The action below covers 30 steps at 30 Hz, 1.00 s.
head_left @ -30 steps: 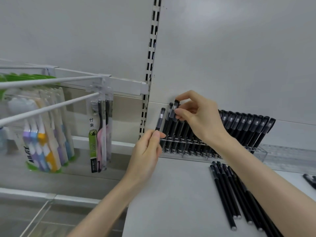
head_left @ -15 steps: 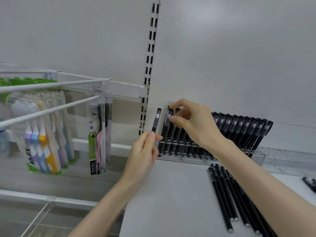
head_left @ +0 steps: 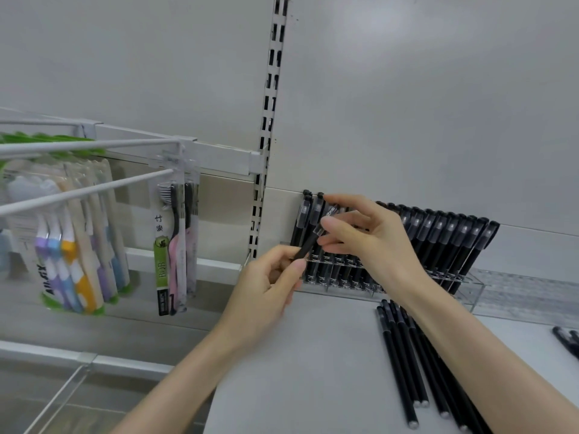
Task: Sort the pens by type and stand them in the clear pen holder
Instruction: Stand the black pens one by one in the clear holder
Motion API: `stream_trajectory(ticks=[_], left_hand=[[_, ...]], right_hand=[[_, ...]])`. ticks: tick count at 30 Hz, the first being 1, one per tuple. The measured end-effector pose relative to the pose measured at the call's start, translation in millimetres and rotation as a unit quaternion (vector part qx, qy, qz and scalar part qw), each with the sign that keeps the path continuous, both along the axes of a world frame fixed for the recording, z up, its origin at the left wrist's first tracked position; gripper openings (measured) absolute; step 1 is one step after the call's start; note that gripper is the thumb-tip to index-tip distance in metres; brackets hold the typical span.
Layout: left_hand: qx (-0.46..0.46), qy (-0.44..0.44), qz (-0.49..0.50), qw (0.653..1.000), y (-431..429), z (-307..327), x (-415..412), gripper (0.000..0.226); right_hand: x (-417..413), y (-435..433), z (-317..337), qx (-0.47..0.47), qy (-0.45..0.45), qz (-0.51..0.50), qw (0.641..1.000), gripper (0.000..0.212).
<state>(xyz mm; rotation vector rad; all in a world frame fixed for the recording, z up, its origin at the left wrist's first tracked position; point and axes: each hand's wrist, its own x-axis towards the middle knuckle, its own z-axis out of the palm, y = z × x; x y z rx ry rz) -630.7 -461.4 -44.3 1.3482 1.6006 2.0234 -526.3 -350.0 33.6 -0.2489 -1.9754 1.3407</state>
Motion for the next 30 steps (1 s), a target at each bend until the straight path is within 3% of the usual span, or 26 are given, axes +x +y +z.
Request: stream_trajectory(ticks=[5, 10, 16, 19, 25, 30], left_hand=[[-0.007, -0.008, 0.022, 1.0, -3, 2, 3, 0.012], [-0.005, 0.103, 0.168, 0.98, -5, -1, -1, 0.008], [-0.124, 0.161, 0.194, 0.96, 0, -1, -23, 0.053], [-0.155, 0.162, 0.179, 0.958, 9, 0, -29, 0.063], [-0.143, 0.163, 0.192, 0.957, 19, -7, -34, 0.033], [-0.129, 0.176, 0.194, 0.957, 22, -9, -37, 0.029]], right_hand=[[-3, -3, -3, 0.014, 0.016, -0.013, 1.0, 0.036], [0, -1, 7, 0.068, 0.056, -0.066, 0.994, 0.028], [-2, 4, 18, 0.159, 0.101, -0.131, 0.973, 0.035], [-8, 5, 14, 0.162, 0.103, -0.137, 0.972, 0.036], [-15, 6, 2, 0.179, 0.083, -0.129, 0.972, 0.038], [-20, 10, -8, 0.185, 0.058, -0.119, 0.974, 0.04]])
